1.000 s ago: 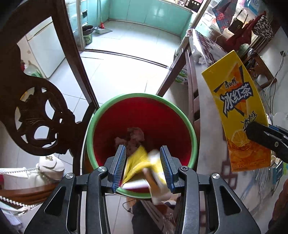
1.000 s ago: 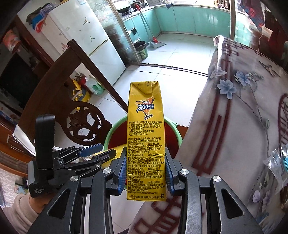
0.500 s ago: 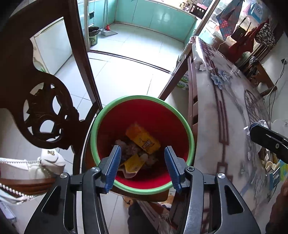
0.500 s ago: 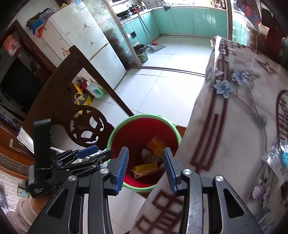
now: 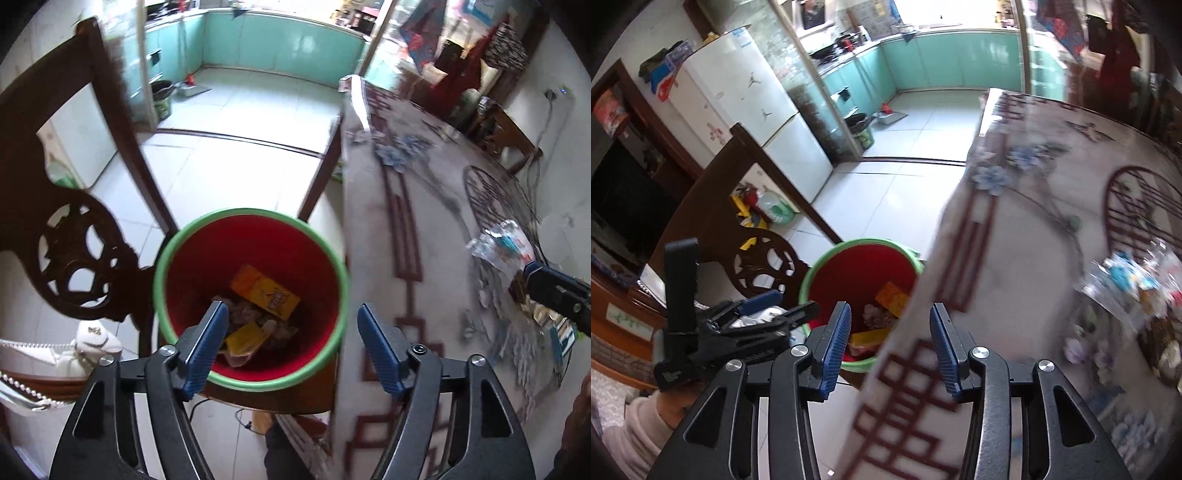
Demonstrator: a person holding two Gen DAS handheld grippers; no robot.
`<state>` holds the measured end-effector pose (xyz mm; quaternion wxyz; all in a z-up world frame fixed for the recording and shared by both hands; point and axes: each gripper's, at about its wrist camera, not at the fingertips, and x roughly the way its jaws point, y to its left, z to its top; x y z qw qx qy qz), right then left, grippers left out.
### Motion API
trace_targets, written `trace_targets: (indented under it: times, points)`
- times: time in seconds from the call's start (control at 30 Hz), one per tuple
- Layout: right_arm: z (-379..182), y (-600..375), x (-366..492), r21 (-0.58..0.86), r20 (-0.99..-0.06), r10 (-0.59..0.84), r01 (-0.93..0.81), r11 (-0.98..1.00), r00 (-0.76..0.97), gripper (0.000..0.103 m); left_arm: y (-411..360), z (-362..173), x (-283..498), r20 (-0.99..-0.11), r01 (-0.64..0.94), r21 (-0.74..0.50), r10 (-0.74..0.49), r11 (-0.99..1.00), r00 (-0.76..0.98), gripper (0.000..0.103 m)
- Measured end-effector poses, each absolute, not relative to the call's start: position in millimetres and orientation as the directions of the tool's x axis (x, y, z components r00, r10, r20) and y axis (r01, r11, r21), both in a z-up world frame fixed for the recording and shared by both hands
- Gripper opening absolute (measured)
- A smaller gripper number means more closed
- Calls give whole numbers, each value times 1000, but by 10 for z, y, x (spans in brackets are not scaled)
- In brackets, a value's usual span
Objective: Collect trash
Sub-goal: 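Open the left gripper to drop the yellow box while the right gripper drops the carton, then grasp the white patterned paper cup with the right gripper while the left gripper approaches the brown pack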
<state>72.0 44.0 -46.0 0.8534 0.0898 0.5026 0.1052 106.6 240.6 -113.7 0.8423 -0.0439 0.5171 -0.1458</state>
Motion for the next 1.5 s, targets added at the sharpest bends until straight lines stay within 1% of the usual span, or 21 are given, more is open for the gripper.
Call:
trace_targets:
  times: [0.1, 0.27, 0.4, 0.57, 0.67, 0.8, 0.93, 1.13, 1.2, 1.3, 1.33, 1.4, 1.43, 1.47, 1.5]
  points:
    - [-483, 122, 551, 231, -854, 219, -34, 972, 471, 44, 2203, -1109, 1004, -857, 239, -222, -306, 945, 415, 80]
    - [-516, -547, 242, 182, -868, 127, 70, 981, 479, 44, 1808, -1069, 883, -858, 293, -217, -325, 931, 398, 80]
    - [-524, -1185, -28, 144, -880, 75, 113, 983, 469, 44, 1408, -999, 743, -851, 329, -221, -347, 918, 394, 80]
    - [-517, -2045, -331, 16, -911, -15, 71, 997, 413, 44, 845, -971, 561, -848, 360, -260, -390, 896, 358, 81]
    - [-533, -2580, -486, -63, -930, -63, 12, 998, 362, 45, 487, -968, 448, -846, 378, -282, -414, 882, 335, 81]
    - [-640, -3107, -569, -73, -955, -45, -86, 994, 293, 46, -28, -984, 315, -851, 420, -301, -440, 856, 286, 81]
    - [-828, -3388, -491, -87, -968, -47, -156, 984, 245, 47, -481, -964, 248, -852, 463, -322, -466, 826, 240, 81]
    - [-1144, -3468, -298, -49, -982, -9, -209, 977, 188, 47, -1072, -1001, 316, -862, 507, -335, -475, 794, 174, 81]
    - [-1138, -3486, -274, -65, -975, -14, -223, 973, 222, 47, -1224, -1036, 393, -866, 504, -339, -473, 794, 163, 81]
    - [-1141, -3586, -233, -38, -972, 8, -189, 981, 234, 47, -1395, -1102, 545, -866, 478, -348, -472, 806, 164, 81]
    - [-1143, -3604, -223, -43, -970, 4, -188, 981, 241, 46, -1461, -1132, 599, -866, 463, -356, -472, 812, 162, 81]
    - [-1158, -3642, -195, -65, -969, -21, -176, 982, 245, 36, -1580, -1201, 691, -871, 434, -365, -467, 823, 152, 81]
    - [-1188, -3661, -183, -58, -972, -19, -162, 985, 233, 23, -1655, -1243, 740, -875, 424, -365, -461, 829, 147, 81]
    - [-1240, -3731, -174, -30, -977, -2, -128, 991, 215, 13, -1715, -1273, 770, -878, 423, -361, -455, 831, 146, 81]
    - [-1294, -3758, -177, -9, -978, 12, -100, 995, 210, 11, -1778, -1302, 794, -882, 426, -353, -448, 833, 146, 81]
